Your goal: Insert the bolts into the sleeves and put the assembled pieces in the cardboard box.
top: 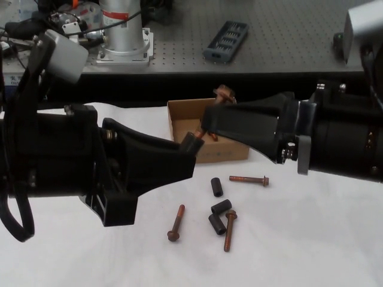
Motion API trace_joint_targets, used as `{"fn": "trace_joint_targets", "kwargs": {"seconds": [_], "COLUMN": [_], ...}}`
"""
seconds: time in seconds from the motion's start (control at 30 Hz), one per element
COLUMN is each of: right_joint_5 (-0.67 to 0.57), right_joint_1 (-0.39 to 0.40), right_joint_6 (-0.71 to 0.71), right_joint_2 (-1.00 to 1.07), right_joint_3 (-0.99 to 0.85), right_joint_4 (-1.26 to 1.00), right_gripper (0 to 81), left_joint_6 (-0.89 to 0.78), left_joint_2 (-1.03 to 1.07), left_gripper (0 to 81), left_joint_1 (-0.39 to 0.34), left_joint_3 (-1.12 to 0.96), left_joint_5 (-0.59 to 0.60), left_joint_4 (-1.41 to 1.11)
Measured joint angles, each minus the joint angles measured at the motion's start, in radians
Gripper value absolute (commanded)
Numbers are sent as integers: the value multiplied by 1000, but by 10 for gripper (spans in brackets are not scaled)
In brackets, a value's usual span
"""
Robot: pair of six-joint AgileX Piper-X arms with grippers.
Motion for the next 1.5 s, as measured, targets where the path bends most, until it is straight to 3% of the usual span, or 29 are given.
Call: {"fn": "trace_joint_targets", "kwargs": {"seconds": [0.6, 0.7, 0.8, 0.83, 0.97, 1.5], "right_joint_5": [112, 120, 125, 121, 139, 129], "right_joint_1": [89, 93, 97, 101, 106, 105], "right_joint_6": [-44, -44, -44, -38, -26, -21], "right_joint_2": [0, 0, 0, 0, 0, -58], "right_joint_3": [-11, -13, -13, -13, -13, -6], "right_joint_4": [75, 75, 80, 91, 94, 131], "right_gripper": [4, 118, 359, 405, 368, 367], "left_joint_6": [-23, -30, -32, -34, -38, -10], "left_joint_2": [0, 0, 0, 0, 0, 0], "left_gripper": [6, 6, 6, 6, 6, 6], "left_joint_1": [0, 0, 0, 0, 0, 0], "left_joint_3": [14, 14, 14, 14, 14, 14], "left_joint_5": [35, 35, 35, 35, 35, 15], "left_joint_4": [-4, -4, -5, -7, -41, -58]}}
